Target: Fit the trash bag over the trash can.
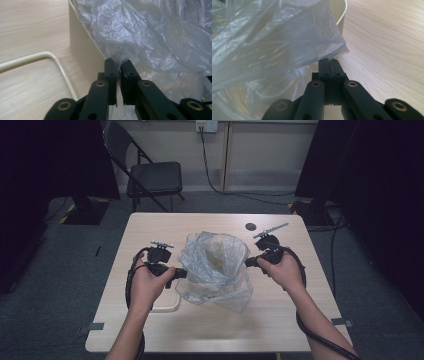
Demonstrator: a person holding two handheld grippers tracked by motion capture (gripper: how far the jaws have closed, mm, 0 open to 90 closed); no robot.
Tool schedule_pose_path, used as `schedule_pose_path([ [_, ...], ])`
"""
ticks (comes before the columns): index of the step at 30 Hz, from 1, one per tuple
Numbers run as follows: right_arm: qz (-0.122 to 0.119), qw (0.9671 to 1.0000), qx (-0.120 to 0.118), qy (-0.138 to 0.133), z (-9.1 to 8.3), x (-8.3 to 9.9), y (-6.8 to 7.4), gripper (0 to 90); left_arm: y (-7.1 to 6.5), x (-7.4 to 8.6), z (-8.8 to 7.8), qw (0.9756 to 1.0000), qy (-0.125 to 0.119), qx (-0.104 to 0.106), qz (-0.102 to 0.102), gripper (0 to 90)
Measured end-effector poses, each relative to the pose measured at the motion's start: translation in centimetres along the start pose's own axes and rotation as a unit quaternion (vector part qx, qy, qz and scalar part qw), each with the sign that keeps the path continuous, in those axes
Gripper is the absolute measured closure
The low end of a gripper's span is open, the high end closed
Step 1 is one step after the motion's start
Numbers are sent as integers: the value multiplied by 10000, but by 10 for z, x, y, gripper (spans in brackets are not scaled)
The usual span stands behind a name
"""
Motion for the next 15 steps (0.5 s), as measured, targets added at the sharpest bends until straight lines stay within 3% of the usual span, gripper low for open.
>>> schedule_pose_path([
  [2,14,10000,5,-36,-1,-1,0,900,4,-1,1,9998,70,-190,11,895],
  [5,-9,10000,-3,-43,0,-1,2,900,10,0,4,9999,72,-126,-83,900],
  [9,-7,10000,69,71,7,0,0,900,23,6,13,9991,52,-404,-111,900],
  [11,16,9999,93,92,12,0,-4,900,25,7,16,9991,67,-394,-109,899],
  [12,55,9999,47,82,16,0,-5,900,26,9,23,9992,27,-393,32,898],
  [15,115,9998,1,148,26,1,-7,900,29,13,36,9993,49,-377,47,896],
])
Point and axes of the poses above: each handheld gripper's, and its own axes: z roughly forward along the jaws, x roughly out of its underside, y roughly to its left, the point moved 1 cm from there along z, roughly forward along the jaws, and after that the axes turned 4 degrees about -y, right-handed, at the moved point
